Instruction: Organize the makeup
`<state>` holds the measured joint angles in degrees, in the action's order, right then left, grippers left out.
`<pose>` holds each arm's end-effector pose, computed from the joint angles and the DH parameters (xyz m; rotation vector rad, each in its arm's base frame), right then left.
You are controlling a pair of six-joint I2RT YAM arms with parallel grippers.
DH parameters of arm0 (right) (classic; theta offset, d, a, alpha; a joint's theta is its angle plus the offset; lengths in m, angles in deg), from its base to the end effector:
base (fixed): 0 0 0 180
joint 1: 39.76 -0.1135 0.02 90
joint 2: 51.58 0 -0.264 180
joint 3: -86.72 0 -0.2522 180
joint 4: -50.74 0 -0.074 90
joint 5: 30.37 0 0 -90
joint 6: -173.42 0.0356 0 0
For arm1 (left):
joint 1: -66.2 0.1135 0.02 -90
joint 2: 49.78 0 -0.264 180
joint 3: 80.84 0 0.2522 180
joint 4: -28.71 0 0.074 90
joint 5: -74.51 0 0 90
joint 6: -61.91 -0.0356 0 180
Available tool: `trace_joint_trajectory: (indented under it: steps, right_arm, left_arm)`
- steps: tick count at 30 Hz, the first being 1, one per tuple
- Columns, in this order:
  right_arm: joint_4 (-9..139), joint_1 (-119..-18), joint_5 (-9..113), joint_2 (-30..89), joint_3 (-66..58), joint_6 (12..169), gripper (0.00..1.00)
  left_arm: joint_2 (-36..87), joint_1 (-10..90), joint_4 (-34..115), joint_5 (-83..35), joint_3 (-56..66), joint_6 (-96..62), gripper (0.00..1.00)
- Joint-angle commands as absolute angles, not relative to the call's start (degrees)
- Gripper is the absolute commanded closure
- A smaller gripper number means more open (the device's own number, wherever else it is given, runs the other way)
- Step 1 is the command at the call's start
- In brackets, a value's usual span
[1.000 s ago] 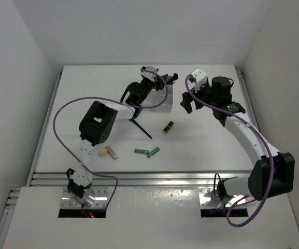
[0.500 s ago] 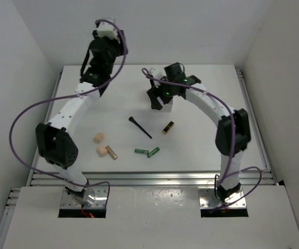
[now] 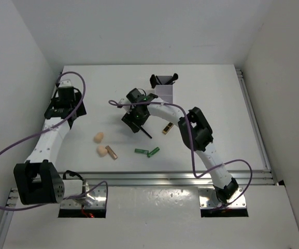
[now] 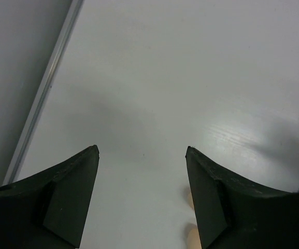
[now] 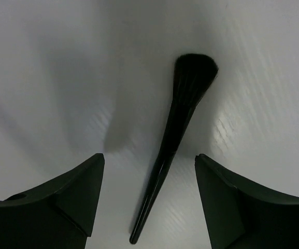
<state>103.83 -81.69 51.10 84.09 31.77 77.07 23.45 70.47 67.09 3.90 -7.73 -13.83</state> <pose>0.3722 0.3414 0.1536 -1.1572 2.4660 0.3877 0.2786 0.0327 0.2988 -0.5344 2.1473 0.2827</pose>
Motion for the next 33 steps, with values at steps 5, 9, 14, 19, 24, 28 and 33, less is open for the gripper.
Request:
trace_joint_trajectory:
  steps: [5, 9, 14, 19, 24, 28, 33]
  right_arm:
    - [101.3, -81.5, 60.8, 88.9, 32.5, 79.8, 0.42]
    - [103.6, -82.3, 60.2, 90.9, 34.0, 80.0, 0.77]
    - [101.3, -82.9, 59.8, 88.8, 31.8, 81.0, 0.94]
    - [99.2, -82.9, 58.5, 88.3, 35.3, 79.6, 1.00]
    - [85.1, -80.7, 48.5, 79.7, 37.6, 79.1, 1.00]
    - [47.4, -74.5, 35.9, 68.7, 23.7, 91.9, 1.00]
    - [17.6, -64.5, 39.0, 66.5, 17.4, 101.0, 1.00]
  left_arm:
    - [17.9, 69.1, 65.8, 4.6, -13.0, -11.7, 0.26]
    - [16.0, 68.6, 65.8, 5.9, -15.0, -11.7, 0.26]
    - [15.4, 68.6, 65.8, 6.5, -15.6, -11.7, 0.26]
    - [14.9, 68.6, 64.6, 6.0, -16.1, -11.7, 0.26]
    - [15.4, 68.6, 64.6, 5.4, -16.1, -12.3, 0.26]
    - [16.1, 68.6, 64.1, 3.7, -16.6, -12.3, 0.26]
    - [18.5, 69.1, 63.5, 0.6, -16.0, -12.3, 0.26]
